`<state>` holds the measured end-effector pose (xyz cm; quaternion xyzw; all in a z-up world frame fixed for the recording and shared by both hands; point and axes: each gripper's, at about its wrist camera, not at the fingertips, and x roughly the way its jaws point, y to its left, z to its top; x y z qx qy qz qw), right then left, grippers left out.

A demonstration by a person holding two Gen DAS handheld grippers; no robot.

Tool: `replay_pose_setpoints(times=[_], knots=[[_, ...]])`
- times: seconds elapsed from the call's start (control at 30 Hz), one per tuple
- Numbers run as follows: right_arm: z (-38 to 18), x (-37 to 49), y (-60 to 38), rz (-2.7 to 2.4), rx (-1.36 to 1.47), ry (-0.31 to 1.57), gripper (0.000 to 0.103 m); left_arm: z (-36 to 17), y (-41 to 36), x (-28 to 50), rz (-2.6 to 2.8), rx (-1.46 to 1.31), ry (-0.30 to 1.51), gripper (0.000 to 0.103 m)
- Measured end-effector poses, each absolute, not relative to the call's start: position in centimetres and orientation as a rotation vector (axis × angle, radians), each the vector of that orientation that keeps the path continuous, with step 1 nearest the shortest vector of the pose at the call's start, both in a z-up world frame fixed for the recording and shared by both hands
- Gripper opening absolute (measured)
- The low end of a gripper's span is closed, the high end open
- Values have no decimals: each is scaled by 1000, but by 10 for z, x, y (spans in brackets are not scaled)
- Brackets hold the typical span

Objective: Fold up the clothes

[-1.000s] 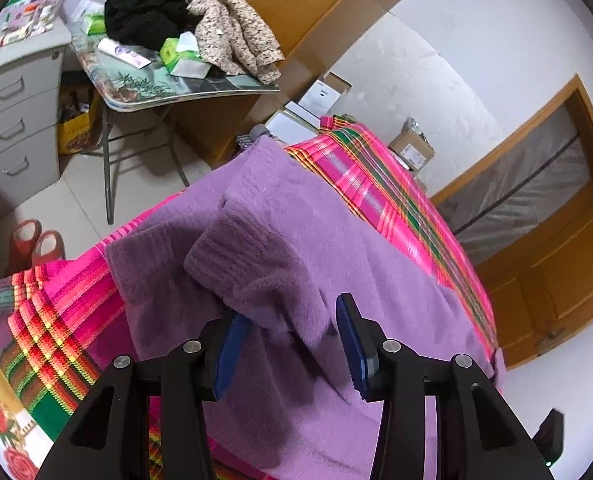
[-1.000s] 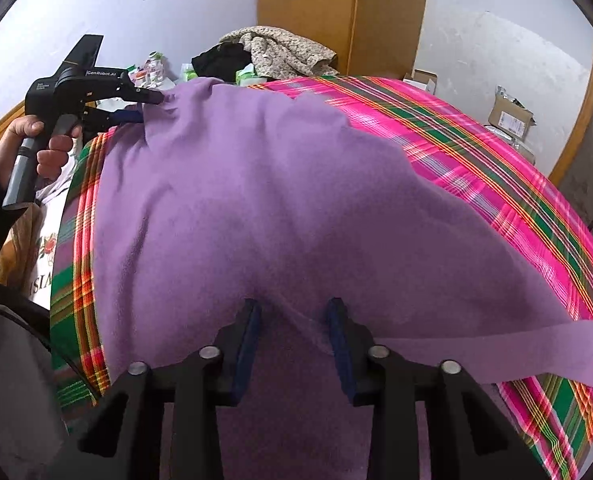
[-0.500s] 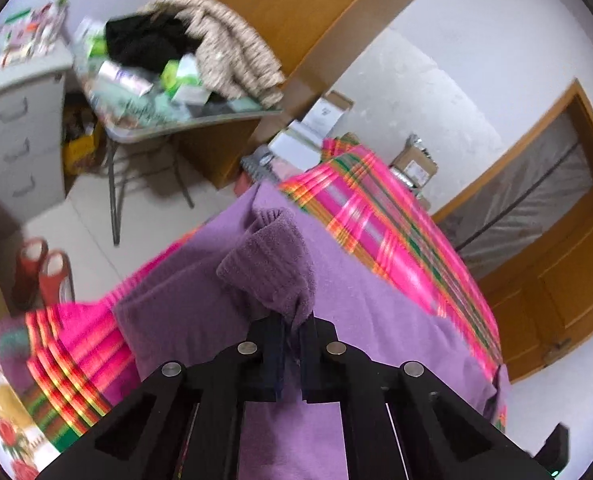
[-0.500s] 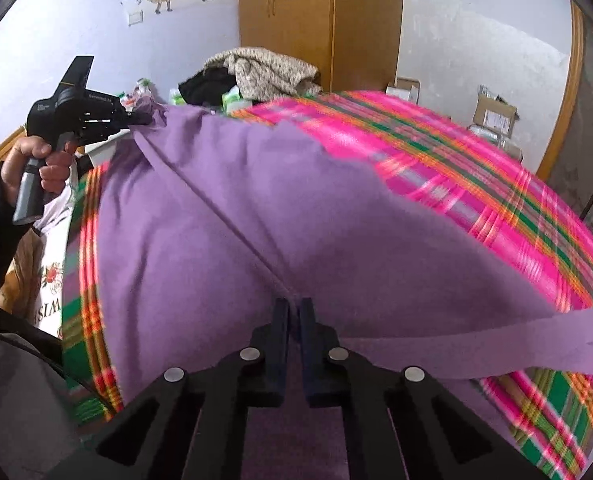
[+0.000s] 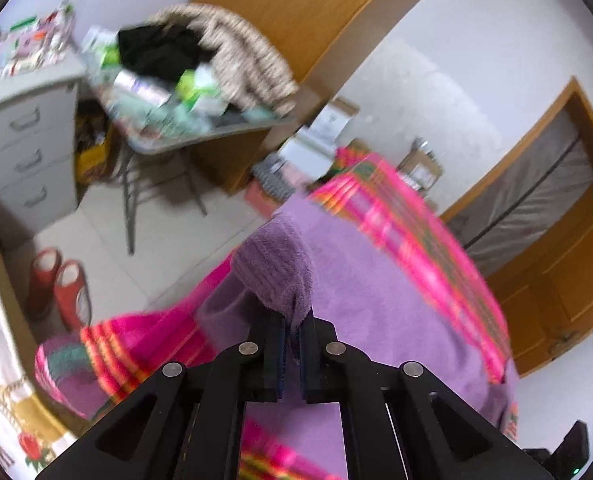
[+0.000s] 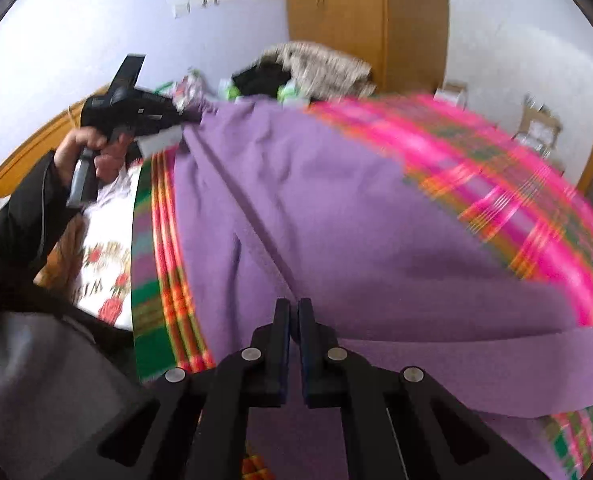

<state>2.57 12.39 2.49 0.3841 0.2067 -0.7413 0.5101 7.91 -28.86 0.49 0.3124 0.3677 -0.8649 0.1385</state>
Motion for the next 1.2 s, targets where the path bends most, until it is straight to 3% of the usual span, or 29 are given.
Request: replay_pose_setpoints(times=[0.47, 0.6, 0.67, 0.73, 0.83, 0.9, 0.93, 0.97, 1.2], knots=[[19, 32, 127, -1742, 951, 476, 3, 16, -283, 91, -2566, 871, 970, 5], [14, 27, 124, -1744, 977, 479, 5, -1, -286, 84, -2525, 963, 961, 5], [18, 29, 123, -1754, 952, 483, 15, -2, -285, 85, -2527, 969, 950, 8], [20, 34, 118, -1744, 921, 505, 31, 0, -283, 86, -2533, 972, 931, 8], [17, 38, 106, -1730, 895, 542, 31, 3, -279, 84, -2537, 969, 914, 8], [13, 39, 98, -1731, 882, 556, 25, 3, -279, 82, -2538, 963, 919, 8], [12, 38, 96, -1735, 879, 564, 10, 3, -278, 80, -2536, 960, 921, 8], [11, 38, 94, -1739, 876, 572, 6, 2, -278, 79, -2533, 959, 920, 8], [34, 48, 98, -1735, 817, 552, 2, 16, -279, 86, -2554, 892, 935, 5]])
